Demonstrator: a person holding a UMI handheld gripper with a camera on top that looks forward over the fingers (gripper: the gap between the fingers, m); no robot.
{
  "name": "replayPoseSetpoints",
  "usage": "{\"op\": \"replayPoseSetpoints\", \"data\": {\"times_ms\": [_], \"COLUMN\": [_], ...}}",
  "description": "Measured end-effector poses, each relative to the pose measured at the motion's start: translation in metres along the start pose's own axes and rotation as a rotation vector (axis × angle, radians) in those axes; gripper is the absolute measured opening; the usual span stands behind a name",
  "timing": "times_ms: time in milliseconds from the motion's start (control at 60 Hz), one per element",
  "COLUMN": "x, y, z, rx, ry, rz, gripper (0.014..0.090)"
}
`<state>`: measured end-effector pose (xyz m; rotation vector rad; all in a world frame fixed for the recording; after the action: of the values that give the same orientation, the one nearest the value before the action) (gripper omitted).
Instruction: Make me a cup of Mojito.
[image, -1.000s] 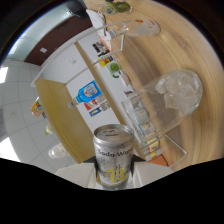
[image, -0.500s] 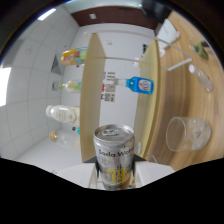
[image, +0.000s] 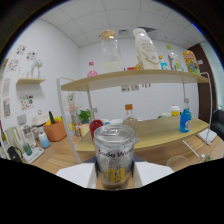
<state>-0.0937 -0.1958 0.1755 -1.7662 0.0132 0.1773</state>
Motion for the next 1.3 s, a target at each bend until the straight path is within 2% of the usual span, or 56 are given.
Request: {"op": "replayPoseSetpoints", "data": {"times_ms": [150, 400, 767, 883, 983, 1000, 1017, 1033, 1067, 1150, 1300], "x": [0.000, 0.009, 0.008, 0.008, 0.008, 0.009, 0.009, 0.009, 0.009, 0.001, -0.004], "y": [0.051, 0.096, 0.100, 0.102, 0.106, 0.105, 0.103, 0.102, 0.098, 0.083, 0.043], "z": [0.013, 0.023, 0.014, 0.014, 0.009, 0.008, 0.006, 0.004, 0.000, -0.018, -0.059], "rx": [-0.075, -0.159, -0.129, -0.150, -0.195, -0.199, -0.204, -0.210, -0.220, -0.245, -0.228], "ry": [0.000, 0.022, 0.035, 0.032, 0.033, 0.034, 0.037, 0.043, 0.046, 0.033, 0.036], "rz": [-0.078, -0.089, -0.108, -0.101, -0.104, -0.105, -0.105, -0.103, -0.099, -0.078, -0.101], "gripper": [0.0511, 0.0514, 0.0537, 0.0541, 0.0674, 0.0724, 0.0862, 0.0868, 0.0835, 0.0849, 0.0860]}}
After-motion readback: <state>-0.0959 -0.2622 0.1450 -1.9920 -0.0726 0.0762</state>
